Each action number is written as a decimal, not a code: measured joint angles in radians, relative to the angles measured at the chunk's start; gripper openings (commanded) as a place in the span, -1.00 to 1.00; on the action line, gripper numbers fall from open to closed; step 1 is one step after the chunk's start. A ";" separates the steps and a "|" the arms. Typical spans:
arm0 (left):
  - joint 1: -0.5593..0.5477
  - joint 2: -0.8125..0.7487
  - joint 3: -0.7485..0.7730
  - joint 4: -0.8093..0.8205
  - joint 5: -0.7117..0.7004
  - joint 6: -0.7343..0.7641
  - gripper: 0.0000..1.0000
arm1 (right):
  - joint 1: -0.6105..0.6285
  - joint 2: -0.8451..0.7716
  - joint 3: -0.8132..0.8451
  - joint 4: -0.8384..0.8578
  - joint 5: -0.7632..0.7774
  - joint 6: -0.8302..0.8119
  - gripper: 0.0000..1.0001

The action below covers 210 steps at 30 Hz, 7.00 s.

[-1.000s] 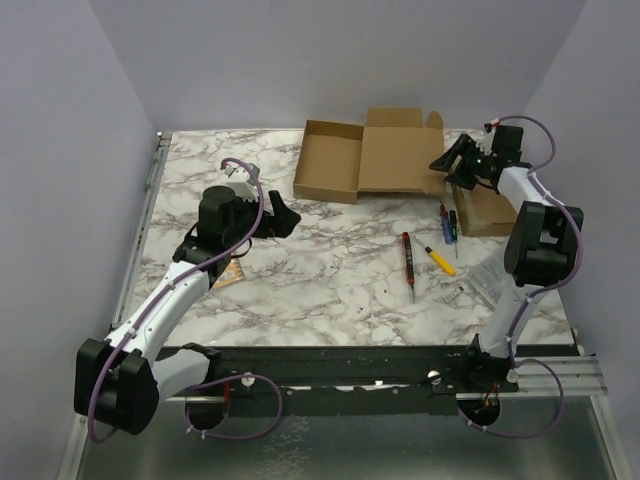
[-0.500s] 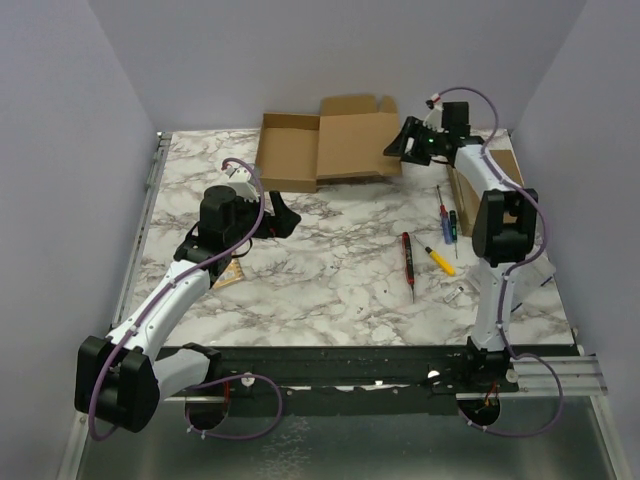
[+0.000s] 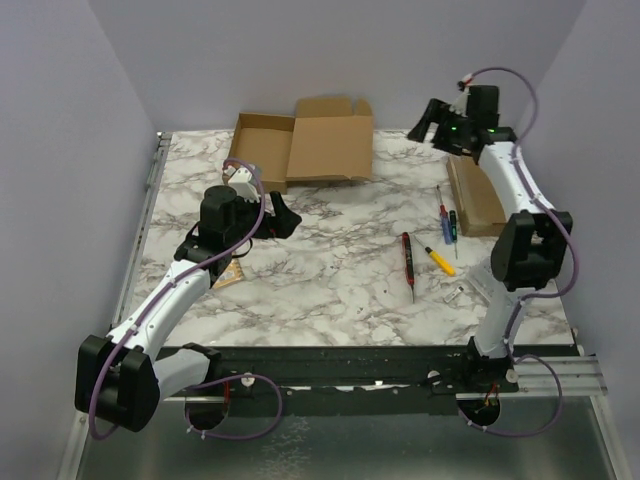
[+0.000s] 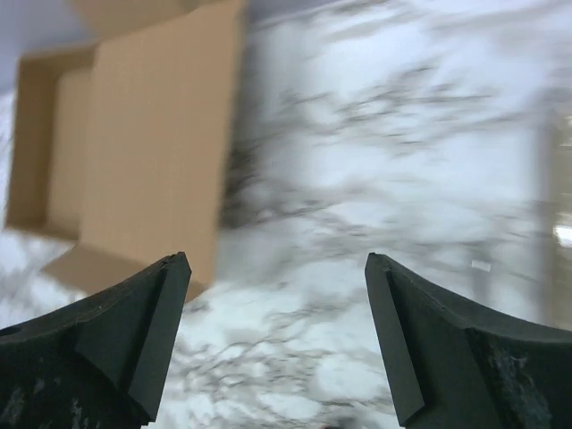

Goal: Unpack the express box
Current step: Move the express box to the center of the board, then pick up the knife from the center of the board.

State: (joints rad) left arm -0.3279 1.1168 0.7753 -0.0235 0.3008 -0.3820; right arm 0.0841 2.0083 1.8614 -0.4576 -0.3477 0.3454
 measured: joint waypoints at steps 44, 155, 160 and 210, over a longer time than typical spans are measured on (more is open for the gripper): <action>-0.052 0.014 -0.004 0.000 0.004 0.002 0.92 | -0.262 -0.157 -0.604 0.323 0.285 0.196 0.62; 0.032 0.275 -0.004 0.063 0.058 -0.207 0.91 | 0.737 -0.618 -1.009 0.283 0.333 0.135 0.79; 0.018 0.344 -0.036 0.162 0.096 -0.292 0.90 | 0.665 -0.717 -1.012 0.212 0.436 0.164 0.80; -0.040 0.160 0.299 -0.108 -0.001 0.004 0.96 | 0.394 -0.476 -0.959 -0.094 0.705 0.151 0.31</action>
State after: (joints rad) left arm -0.3683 1.2770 1.0744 -0.1310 0.2996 -0.3782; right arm 0.4778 1.5318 0.9028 -0.5514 0.3569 0.4969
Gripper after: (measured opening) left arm 0.987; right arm 0.663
